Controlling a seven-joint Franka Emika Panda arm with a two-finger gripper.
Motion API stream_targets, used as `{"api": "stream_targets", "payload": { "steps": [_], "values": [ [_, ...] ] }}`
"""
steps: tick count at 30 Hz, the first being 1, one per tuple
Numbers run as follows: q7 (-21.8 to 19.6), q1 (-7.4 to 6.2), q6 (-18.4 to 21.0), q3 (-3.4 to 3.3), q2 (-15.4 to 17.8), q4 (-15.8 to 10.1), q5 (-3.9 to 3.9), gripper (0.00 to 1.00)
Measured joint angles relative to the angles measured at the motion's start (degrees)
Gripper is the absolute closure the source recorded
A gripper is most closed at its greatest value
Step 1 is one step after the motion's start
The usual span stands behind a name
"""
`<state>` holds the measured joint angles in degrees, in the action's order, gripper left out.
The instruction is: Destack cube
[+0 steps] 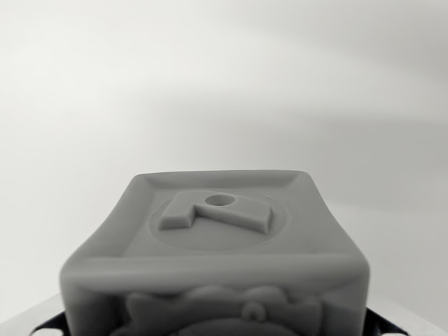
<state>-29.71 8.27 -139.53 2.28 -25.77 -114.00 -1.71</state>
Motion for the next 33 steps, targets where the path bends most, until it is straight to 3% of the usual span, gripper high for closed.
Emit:
{"api": "stream_targets", "payload": {
  "steps": [33],
  "values": [
    [9.4, 5.61, -0.78, -0.07, -1.34, 0.47, 0.0, 1.0]
  ]
}}
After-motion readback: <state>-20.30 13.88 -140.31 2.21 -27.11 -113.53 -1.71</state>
